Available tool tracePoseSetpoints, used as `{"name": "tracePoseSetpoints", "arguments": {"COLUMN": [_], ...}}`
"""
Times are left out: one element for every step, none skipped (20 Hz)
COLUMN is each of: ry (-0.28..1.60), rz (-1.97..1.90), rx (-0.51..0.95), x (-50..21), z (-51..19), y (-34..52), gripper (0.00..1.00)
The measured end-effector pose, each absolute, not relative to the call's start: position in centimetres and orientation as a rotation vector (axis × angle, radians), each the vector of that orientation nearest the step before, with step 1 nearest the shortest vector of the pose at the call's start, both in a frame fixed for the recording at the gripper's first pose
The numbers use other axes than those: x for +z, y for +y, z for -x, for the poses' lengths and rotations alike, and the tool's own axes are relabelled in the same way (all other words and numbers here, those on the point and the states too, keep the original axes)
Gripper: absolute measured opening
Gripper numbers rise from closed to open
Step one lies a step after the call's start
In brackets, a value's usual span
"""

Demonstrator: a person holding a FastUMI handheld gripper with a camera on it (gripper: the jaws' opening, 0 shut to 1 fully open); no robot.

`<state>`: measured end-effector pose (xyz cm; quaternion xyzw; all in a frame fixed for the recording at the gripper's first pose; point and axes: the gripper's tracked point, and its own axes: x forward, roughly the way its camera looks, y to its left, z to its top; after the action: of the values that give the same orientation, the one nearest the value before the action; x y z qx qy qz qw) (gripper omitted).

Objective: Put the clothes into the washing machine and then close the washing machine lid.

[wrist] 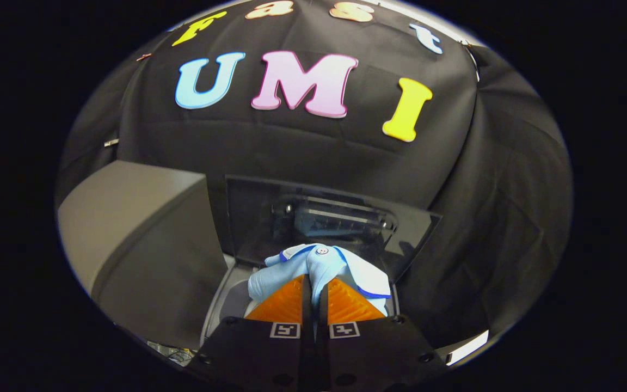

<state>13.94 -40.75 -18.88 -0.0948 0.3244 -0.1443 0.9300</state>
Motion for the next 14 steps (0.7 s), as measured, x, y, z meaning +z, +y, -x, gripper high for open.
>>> {"name": "tracePoseSetpoints", "arguments": {"ry": [0.689, 0.720, 0.739, 0.758, 0.780, 0.802, 0.822, 0.839, 0.854, 0.872, 0.888, 0.907, 0.929, 0.946], "rz": [0.187, 0.181, 0.179, 0.181, 0.178, 0.179, 0.171, 0.154, 0.144, 0.133, 0.124, 0.126, 0.133, 0.137], "rx": [-0.292, -0.286, -0.281, -0.284, -0.282, -0.283, -0.285, -0.284, -0.293, -0.294, -0.288, -0.281, -0.275, -0.275], "x": [-20.4, -22.2, -23.6, -24.4, -25.5, -27.0, -28.2, -29.3, -30.5, -31.5, -32.6, -33.7, -34.8, -35.6], "z": [-13.8, -13.7, -13.6, -13.5, -13.5, -13.7, -13.6, -13.6, -13.6, -13.5, -13.5, -13.4, -13.2, -13.1], "y": [-41.1, -41.8, -42.1, -42.6, -43.1, -43.6, -44.0, -44.2, -44.5, -44.7, -44.7, -44.7, -44.8, -45.0], "gripper": [0.05, 0.05, 0.05, 0.05, 0.05, 0.05, 0.05, 0.05, 0.05, 0.05, 0.05, 0.05, 0.05, 0.05]}}
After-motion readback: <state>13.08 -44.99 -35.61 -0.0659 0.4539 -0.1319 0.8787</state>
